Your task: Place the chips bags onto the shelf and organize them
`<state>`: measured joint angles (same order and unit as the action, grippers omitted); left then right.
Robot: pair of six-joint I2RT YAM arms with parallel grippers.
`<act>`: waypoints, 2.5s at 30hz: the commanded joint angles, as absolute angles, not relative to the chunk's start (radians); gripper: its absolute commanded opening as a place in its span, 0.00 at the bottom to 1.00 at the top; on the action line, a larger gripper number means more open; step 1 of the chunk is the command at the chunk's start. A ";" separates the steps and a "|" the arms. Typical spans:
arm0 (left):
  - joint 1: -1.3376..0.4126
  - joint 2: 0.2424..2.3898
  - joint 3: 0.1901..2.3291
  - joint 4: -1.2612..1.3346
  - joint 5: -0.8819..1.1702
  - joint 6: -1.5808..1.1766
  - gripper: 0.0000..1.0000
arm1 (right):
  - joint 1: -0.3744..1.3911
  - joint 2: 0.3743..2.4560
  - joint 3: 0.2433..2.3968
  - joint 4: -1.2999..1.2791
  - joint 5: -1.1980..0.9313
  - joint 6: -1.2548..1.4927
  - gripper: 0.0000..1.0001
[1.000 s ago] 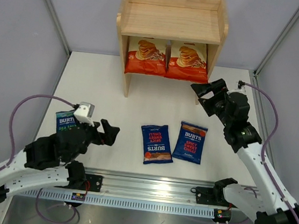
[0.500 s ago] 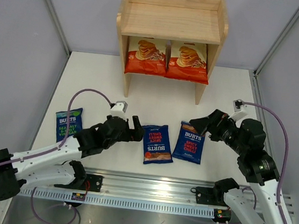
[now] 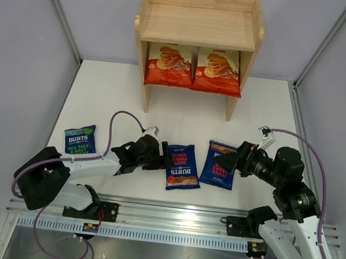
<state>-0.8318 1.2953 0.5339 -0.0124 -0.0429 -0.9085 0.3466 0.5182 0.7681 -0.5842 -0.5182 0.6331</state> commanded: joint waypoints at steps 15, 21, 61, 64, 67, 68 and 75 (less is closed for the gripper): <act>-0.896 1.526 0.643 -0.067 -0.118 -0.985 0.49 | 0.345 0.423 0.727 -0.614 -0.499 0.670 0.91; -0.900 1.487 0.621 -0.069 -0.169 -0.997 0.06 | 0.344 0.387 0.677 -0.575 -0.499 0.702 0.93; -1.089 0.707 0.348 0.520 -0.528 -0.851 0.00 | 0.759 0.673 0.363 0.338 -0.126 1.483 0.80; -1.115 0.696 0.318 0.586 -0.543 -0.831 0.00 | 0.790 0.745 0.422 0.327 -0.107 1.470 0.80; -1.132 0.693 0.311 0.621 -0.555 -0.812 0.00 | 0.828 0.830 0.459 0.325 -0.098 1.470 0.79; -1.137 0.695 0.311 0.629 -0.554 -0.804 0.00 | 0.836 0.860 0.463 0.336 -0.089 1.468 0.79; -1.161 0.721 0.296 0.705 -0.491 -0.778 0.00 | 0.864 0.871 0.485 0.368 0.035 1.419 0.54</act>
